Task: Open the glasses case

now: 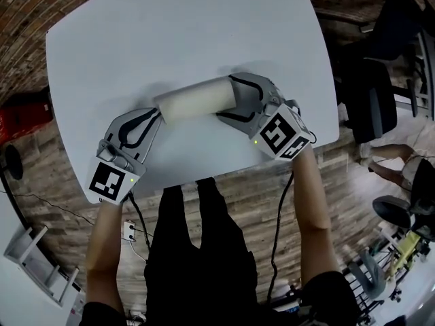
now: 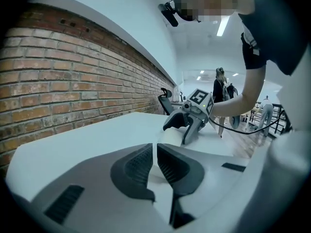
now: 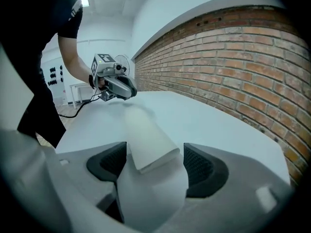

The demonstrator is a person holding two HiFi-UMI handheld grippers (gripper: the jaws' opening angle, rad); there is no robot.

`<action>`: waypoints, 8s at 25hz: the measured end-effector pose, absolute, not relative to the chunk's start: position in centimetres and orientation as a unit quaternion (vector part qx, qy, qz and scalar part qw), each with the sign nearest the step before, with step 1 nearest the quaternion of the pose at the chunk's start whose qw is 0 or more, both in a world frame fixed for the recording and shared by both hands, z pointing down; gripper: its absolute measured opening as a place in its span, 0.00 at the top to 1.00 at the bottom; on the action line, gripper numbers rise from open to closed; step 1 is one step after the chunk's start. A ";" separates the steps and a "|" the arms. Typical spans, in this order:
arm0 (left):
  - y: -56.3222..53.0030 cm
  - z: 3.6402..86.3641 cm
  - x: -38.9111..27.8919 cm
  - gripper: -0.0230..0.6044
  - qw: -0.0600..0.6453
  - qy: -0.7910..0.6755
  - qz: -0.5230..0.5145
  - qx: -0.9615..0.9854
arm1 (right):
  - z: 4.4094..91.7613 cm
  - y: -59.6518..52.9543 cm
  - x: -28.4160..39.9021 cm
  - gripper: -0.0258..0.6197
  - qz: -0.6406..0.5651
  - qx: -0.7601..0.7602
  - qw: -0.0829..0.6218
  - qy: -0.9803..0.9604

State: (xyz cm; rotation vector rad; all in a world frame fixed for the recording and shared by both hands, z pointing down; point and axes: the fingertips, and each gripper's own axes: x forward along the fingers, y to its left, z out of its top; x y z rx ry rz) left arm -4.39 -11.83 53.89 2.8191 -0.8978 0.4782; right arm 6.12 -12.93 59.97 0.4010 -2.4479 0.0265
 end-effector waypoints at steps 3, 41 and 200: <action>-11.8 54.2 -4.3 0.95 0.072 -0.288 0.161 0.941 | 60.5 -12.9 5.9 0.42 0.014 0.129 0.338 -0.932; -11.0 58.2 -2.3 0.65 -0.051 -0.204 0.306 0.929 | 60.3 -12.9 5.9 0.42 0.010 0.125 0.339 -0.932; -9.6 49.0 -7.7 0.93 0.031 -0.394 0.177 0.901 | 48.6 -2.3 5.6 0.44 0.151 0.332 0.202 -0.909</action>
